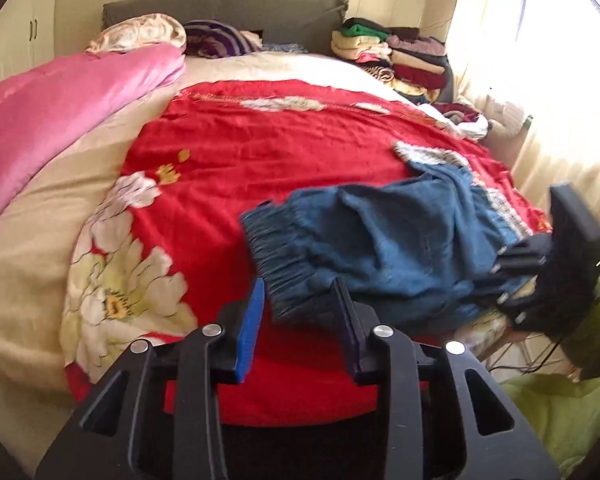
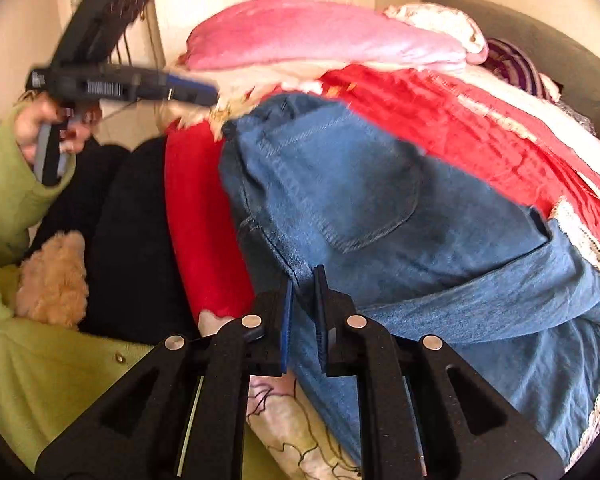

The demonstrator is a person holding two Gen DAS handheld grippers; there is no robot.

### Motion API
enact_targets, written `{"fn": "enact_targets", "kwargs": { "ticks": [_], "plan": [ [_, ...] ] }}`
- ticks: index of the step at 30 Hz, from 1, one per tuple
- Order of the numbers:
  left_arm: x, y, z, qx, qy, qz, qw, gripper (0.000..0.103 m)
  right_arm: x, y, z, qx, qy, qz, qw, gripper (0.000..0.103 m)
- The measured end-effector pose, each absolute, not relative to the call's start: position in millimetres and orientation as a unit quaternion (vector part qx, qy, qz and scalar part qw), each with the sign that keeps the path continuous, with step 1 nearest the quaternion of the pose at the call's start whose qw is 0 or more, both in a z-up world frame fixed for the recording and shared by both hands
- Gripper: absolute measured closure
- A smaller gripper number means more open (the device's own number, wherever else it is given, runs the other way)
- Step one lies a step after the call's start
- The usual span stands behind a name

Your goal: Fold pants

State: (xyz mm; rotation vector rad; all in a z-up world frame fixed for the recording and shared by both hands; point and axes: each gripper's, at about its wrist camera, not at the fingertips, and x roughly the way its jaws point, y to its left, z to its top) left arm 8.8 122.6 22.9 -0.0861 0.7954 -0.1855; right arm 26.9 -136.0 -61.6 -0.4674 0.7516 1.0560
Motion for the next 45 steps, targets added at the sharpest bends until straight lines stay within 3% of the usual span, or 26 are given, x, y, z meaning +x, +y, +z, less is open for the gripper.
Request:
{"fn": "enact_targets", "kwargs": {
  "ticks": [4, 10, 16, 23, 26, 32, 39, 45],
  "plan": [
    [27, 82, 16, -0.019, 0.397, -0.144, 0.906, 0.072, 30, -138, -74, -0.217, 0.371, 0.481, 0.764, 0.096],
    [58, 67, -39, 0.011, 0.455, -0.126, 0.881, 0.072, 23, -149, -56, -0.197, 0.363, 0.507, 0.757, 0.087],
    [54, 66, -41, 0.018, 0.449, -0.124, 0.885, 0.072, 33, -152, -40, -0.143, 0.336, 0.496, 0.788, 0.082],
    [53, 68, -39, 0.008, 0.446, -0.127, 0.886, 0.071, 57, -121, -88, -0.172, 0.418, 0.437, 0.778, 0.075],
    [53, 70, -40, 0.003, 0.444, -0.128, 0.887, 0.071, 58, -128, -80, -0.150, 0.414, 0.446, 0.779, 0.074],
    [48, 70, -30, -0.006, 0.436, -0.125, 0.891, 0.071, 57, -155, -47, -0.128, 0.381, 0.437, 0.805, 0.059],
    [27, 67, 7, 0.012, 0.391, -0.096, 0.915, 0.052, 63, -195, -18, -0.112, 0.346, 0.390, 0.846, 0.042],
    [21, 53, 34, 0.005, 0.363, -0.121, 0.924, 0.040, 76, -220, -2, -0.106, 0.323, 0.337, 0.878, 0.034]
  ]
}}
